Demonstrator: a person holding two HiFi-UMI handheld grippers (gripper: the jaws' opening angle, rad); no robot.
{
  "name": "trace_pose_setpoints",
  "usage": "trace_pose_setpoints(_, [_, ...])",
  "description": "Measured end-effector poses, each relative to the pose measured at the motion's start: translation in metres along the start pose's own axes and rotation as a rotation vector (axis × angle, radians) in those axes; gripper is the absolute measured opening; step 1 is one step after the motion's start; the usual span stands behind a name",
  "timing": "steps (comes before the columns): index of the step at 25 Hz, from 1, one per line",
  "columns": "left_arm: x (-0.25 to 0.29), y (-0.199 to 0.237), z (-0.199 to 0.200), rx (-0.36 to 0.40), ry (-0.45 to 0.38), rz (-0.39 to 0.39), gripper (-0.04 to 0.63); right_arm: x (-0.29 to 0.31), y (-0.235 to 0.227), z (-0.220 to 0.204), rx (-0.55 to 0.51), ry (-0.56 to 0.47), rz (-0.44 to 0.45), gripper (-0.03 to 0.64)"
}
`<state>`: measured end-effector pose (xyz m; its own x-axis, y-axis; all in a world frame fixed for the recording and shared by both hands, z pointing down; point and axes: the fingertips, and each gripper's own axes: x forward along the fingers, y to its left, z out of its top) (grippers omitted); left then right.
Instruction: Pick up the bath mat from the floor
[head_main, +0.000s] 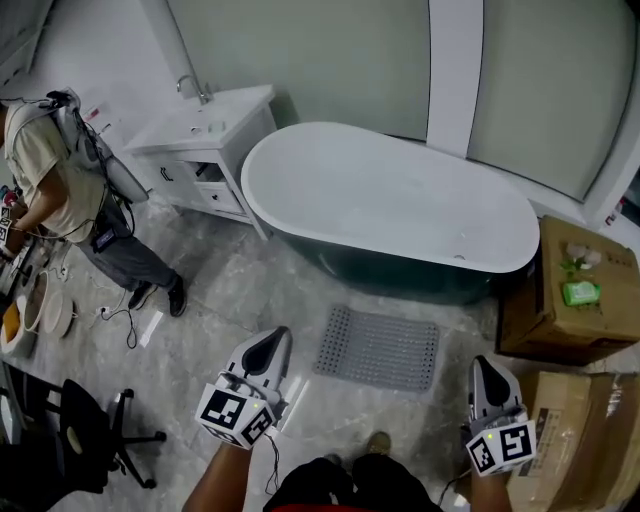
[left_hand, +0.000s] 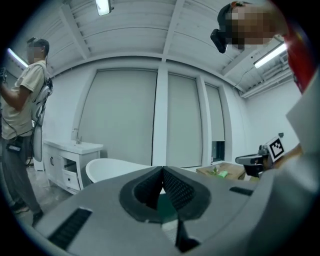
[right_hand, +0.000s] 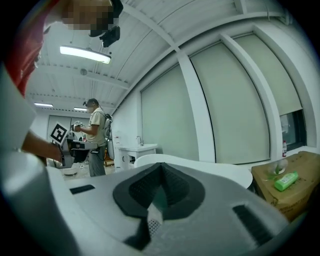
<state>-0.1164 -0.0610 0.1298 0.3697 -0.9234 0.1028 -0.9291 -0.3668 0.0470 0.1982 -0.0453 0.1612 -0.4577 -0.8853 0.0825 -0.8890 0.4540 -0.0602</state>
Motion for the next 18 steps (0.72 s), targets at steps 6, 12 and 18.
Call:
trace_pose_setpoints(6, [0.036, 0.027, -0.056, -0.038, 0.069, 0.015, 0.011, 0.035, -0.029, -0.044, 0.03, 0.071, -0.035, 0.003])
trace_pose_setpoints(12, [0.087, 0.06, -0.118, -0.066, 0.156, 0.013, 0.011, 0.08, -0.066, -0.099, 0.059, 0.159, -0.086, 0.003])
trace_pose_setpoints(18, [0.129, 0.083, -0.2, -0.092, 0.244, -0.001, 0.012, 0.105, -0.094, -0.187, 0.097, 0.238, -0.138, 0.005])
